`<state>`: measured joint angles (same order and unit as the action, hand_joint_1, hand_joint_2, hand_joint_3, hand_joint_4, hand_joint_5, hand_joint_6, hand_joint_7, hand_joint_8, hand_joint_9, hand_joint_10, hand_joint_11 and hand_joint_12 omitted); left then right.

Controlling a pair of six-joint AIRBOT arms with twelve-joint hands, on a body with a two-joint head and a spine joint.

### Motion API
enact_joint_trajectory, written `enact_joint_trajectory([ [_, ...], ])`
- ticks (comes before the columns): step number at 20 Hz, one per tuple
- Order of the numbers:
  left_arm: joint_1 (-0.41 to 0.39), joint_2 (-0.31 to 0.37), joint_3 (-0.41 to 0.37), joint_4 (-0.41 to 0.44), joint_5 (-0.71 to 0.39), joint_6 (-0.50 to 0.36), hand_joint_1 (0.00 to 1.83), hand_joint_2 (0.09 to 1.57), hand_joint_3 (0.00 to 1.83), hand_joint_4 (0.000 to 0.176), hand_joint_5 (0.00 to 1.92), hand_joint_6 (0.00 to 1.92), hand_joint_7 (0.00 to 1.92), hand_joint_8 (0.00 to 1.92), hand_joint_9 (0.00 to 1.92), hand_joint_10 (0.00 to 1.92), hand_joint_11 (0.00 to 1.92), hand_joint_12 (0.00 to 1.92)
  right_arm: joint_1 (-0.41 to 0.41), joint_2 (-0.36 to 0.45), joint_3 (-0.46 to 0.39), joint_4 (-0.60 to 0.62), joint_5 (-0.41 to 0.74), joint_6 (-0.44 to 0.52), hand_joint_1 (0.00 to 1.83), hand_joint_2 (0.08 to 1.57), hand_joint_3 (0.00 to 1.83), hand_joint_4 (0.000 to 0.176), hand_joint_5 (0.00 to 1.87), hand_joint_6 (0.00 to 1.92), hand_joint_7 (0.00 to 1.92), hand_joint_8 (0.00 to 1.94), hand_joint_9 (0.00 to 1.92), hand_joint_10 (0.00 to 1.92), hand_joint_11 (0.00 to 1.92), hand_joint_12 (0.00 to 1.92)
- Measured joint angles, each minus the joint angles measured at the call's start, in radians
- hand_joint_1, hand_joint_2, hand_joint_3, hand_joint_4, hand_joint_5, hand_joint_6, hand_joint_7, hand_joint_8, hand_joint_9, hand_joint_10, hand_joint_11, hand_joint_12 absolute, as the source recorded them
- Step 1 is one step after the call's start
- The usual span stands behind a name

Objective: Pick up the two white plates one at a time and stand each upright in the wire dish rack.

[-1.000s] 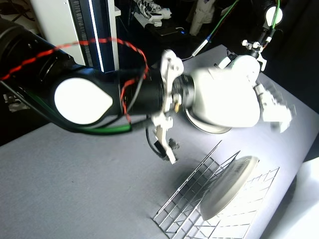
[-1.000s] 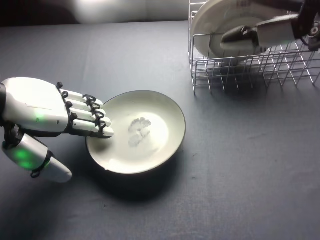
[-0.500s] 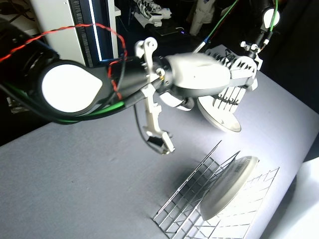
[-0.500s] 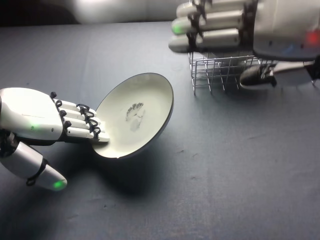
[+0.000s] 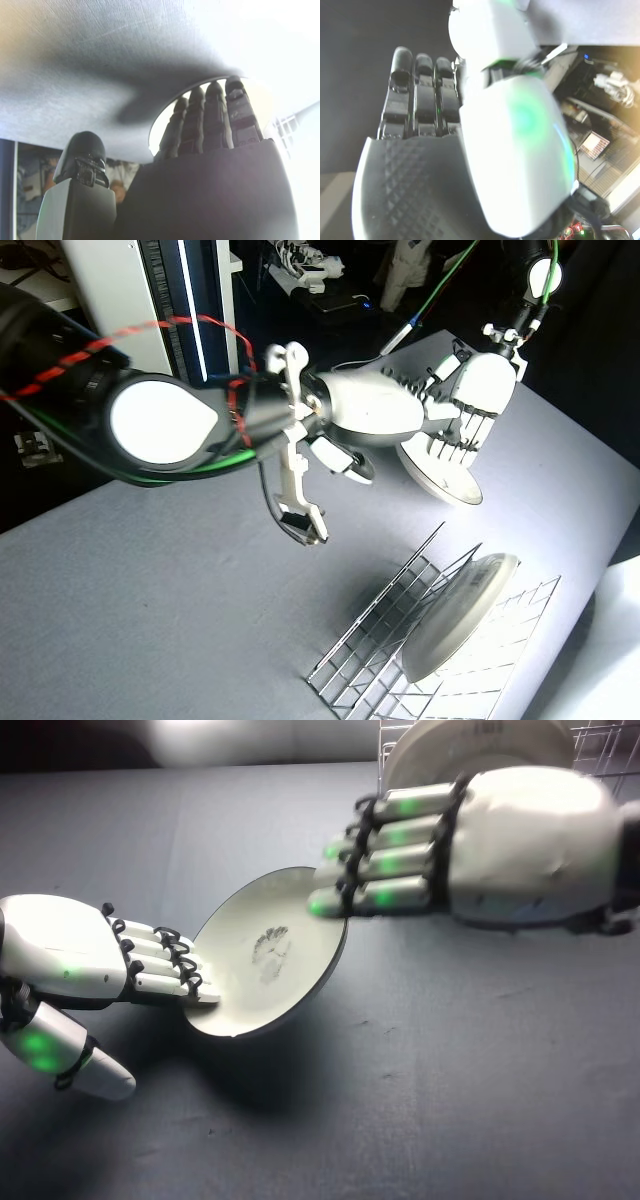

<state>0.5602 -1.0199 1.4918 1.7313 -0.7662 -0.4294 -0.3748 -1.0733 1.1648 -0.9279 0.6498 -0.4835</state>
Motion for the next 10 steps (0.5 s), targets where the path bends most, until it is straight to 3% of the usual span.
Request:
enact_joint_trajectory([
  [6,0.0,-0.002,0.003,-0.001,-0.003,0.0,0.0,1.22,0.0,0.0,0.03,0.01,0.01,0.0,0.0,0.0,0.0,0.0,-0.011,-0.153,0.085,0.015,-0.097,-0.002,1.75,1.09,0.01,0.0,0.19,0.01,0.19,0.01,0.23,0.02,0.0,1.07],
  [10,0.0,-0.005,0.005,-0.001,-0.004,0.0,0.0,1.22,0.0,0.0,0.02,0.01,0.0,0.0,0.0,0.0,0.0,0.0,-0.023,-0.245,0.128,0.092,-0.166,-0.02,1.73,1.11,0.01,0.0,0.22,0.01,0.22,0.0,0.24,0.01,0.0,1.09],
])
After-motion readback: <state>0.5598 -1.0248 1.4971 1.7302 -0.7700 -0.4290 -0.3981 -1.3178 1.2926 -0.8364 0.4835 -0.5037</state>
